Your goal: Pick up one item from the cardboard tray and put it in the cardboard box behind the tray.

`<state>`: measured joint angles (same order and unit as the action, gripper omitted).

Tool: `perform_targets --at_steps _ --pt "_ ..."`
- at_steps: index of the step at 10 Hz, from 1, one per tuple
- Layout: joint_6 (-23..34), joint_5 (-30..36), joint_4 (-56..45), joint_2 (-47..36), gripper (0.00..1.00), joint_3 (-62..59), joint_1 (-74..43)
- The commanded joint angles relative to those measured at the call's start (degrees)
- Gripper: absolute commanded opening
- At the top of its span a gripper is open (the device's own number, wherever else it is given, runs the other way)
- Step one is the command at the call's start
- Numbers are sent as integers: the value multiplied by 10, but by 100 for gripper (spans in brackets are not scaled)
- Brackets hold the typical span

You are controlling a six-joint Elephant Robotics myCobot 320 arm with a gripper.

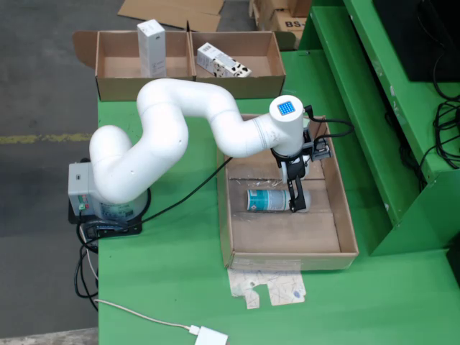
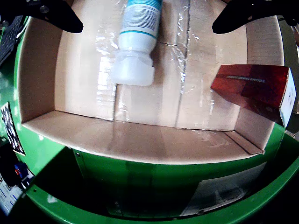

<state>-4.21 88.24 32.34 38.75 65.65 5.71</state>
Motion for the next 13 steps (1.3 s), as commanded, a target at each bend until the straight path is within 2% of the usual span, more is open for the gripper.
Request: perform_targets --at_steps 1,11,12,13 --pt "12 6 84 15 100 38 -4" --pt "8 4 160 91 100 35 2" --pt "13 7 136 148 100 -41 3" --pt "13 7 136 148 100 -41 3"
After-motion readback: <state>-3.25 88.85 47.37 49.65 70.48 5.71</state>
